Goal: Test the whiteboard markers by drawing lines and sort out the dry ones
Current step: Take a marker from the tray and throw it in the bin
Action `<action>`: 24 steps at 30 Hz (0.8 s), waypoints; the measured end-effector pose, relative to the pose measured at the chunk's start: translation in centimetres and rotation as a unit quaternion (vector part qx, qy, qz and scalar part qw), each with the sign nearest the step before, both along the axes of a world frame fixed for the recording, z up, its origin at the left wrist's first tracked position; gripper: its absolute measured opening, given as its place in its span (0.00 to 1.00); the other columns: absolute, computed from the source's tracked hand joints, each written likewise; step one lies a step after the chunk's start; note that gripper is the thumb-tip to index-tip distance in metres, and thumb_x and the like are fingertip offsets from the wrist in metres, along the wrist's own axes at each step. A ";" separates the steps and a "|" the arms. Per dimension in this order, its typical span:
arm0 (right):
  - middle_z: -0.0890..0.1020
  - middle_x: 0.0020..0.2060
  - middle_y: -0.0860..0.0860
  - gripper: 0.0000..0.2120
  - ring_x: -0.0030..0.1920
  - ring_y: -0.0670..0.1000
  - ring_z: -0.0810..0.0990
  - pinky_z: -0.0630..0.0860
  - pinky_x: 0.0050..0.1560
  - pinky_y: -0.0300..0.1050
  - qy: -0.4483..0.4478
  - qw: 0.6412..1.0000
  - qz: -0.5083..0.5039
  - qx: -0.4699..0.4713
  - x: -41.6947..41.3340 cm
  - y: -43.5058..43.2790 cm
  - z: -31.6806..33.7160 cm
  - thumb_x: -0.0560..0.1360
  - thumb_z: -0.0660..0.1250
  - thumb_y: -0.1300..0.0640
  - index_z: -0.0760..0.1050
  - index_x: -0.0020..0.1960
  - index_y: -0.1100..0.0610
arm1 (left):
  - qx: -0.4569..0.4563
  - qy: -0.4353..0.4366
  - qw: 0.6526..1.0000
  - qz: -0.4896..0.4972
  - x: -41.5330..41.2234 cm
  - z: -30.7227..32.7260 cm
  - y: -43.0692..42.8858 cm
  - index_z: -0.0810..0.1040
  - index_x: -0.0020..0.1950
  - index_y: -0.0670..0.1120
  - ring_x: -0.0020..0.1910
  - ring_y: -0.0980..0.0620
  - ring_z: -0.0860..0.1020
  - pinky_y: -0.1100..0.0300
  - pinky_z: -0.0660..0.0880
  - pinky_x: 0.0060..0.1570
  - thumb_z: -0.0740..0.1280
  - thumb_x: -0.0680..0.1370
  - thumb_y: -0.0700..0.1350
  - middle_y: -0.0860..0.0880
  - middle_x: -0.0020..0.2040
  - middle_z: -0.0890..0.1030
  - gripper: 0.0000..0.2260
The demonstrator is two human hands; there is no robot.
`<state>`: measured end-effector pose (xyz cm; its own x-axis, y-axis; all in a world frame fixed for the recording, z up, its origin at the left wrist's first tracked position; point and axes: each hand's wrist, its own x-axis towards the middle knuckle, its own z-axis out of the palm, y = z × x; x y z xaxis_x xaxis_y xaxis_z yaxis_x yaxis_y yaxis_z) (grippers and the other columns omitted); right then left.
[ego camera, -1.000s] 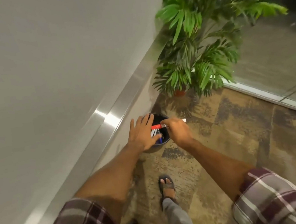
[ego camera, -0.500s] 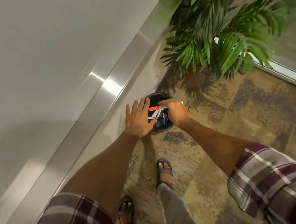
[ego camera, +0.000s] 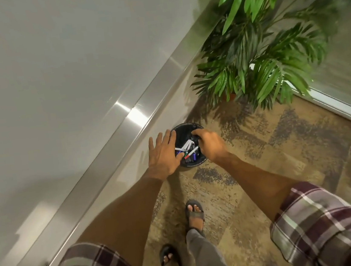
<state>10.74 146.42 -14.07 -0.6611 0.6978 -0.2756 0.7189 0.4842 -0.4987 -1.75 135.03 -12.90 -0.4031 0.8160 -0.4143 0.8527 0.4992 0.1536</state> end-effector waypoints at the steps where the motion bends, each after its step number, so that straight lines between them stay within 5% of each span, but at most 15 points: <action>1: 0.80 0.58 0.55 0.21 0.56 0.56 0.78 0.77 0.55 0.51 0.002 1.000 0.008 0.011 0.2 -0.5 0.4 0.74 0.62 0.68 0.74 0.65 0.55 | -0.001 0.000 1.000 0.001 0.2 0.4 -0.3 0.47 0.81 0.48 0.79 0.46 0.48 0.44 0.43 0.76 0.60 0.81 0.59 0.48 0.81 0.50 0.35; 6: 0.81 0.55 0.55 0.14 0.53 0.56 0.79 0.76 0.53 0.51 0.031 0.996 0.044 0.066 1.3 -3.8 2.9 0.75 0.64 0.61 0.76 0.60 0.57 | 0.013 0.008 1.000 -0.006 1.2 3.2 -2.8 0.46 0.80 0.49 0.79 0.46 0.46 0.44 0.42 0.76 0.59 0.81 0.58 0.48 0.81 0.49 0.34; 11: 0.72 0.67 0.55 0.24 0.66 0.57 0.70 0.67 0.66 0.56 0.021 0.986 0.092 0.135 1.5 -7.2 5.6 0.78 0.62 0.50 0.65 0.72 0.56 | 0.028 0.032 0.999 -0.014 2.0 6.8 -5.8 0.44 0.80 0.49 0.79 0.45 0.44 0.43 0.41 0.75 0.57 0.81 0.60 0.47 0.81 0.46 0.34; 16: 0.62 0.74 0.53 0.26 0.73 0.56 0.60 0.55 0.73 0.58 -0.008 0.979 0.080 0.187 2.5 -12.1 10.3 0.81 0.52 0.42 0.55 0.76 0.50 | 0.060 0.073 0.995 -0.037 3.1 10.8 -10.3 0.44 0.80 0.50 0.79 0.45 0.43 0.41 0.40 0.75 0.56 0.81 0.63 0.48 0.81 0.45 0.35; 24: 0.58 0.76 0.49 0.37 0.75 0.53 0.54 0.48 0.74 0.58 -0.006 0.975 0.077 0.210 5.2 -19.6 15.4 0.73 0.32 0.31 0.51 0.77 0.46 | 0.114 0.136 0.983 -0.037 4.6 15.9 -19.4 0.47 0.80 0.49 0.79 0.45 0.44 0.43 0.39 0.74 0.51 0.80 0.66 0.47 0.81 0.47 0.35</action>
<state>15.93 126.81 1.30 -0.7656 0.6433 0.0046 0.6258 0.7464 -0.2265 2.87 115.66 2.95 -0.4102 0.9062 -0.1027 0.9102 0.4138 0.0156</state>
